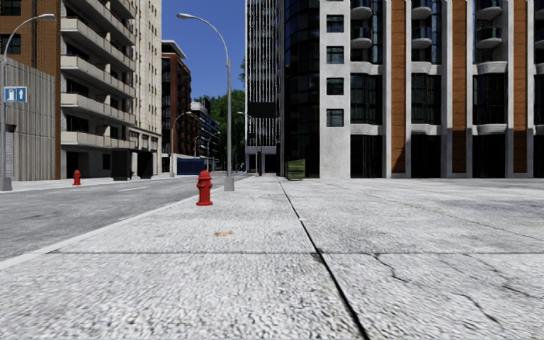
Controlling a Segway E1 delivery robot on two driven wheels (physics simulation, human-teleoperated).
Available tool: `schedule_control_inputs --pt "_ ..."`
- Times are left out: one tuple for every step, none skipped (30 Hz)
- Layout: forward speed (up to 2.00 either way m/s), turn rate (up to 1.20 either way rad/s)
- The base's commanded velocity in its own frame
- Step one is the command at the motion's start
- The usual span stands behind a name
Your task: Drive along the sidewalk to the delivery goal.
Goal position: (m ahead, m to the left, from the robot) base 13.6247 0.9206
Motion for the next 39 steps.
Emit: schedule_control_inputs --pt "2.00 0.00" --pt "2.00 0.00" --pt "2.00 0.00" --pt "2.00 0.00" --pt "2.00 0.00" --pt "2.00 0.00" --pt "2.00 0.00" --pt "2.00 0.00" --pt "2.00 0.00" --pt "2.00 0.00" --pt "2.00 0.00" --pt "2.00 0.00" --pt "2.00 0.00" --pt "2.00 0.00" --pt "2.00 0.00" --pt "2.00 0.00" --pt "2.00 0.00" --pt "2.00 0.00" --pt "2.00 0.00" --pt "2.00 0.00" --pt "2.00 0.00" --pt "2.00 0.00" --pt "2.00 0.00" --pt "2.00 0.00" --pt "2.00 0.00" --pt "2.00 0.00" --pt "2.00 0.00" --pt "2.00 0.00" --pt "2.00 0.00" --pt "2.00 0.00" --pt "2.00 0.00" --pt "2.00 0.00" --pt "2.00 0.00" --pt "2.00 0.00" --pt "2.00 0.00" --pt "2.00 0.00" --pt "2.00 0.00" --pt "2.00 0.00" --pt "2.00 0.00"
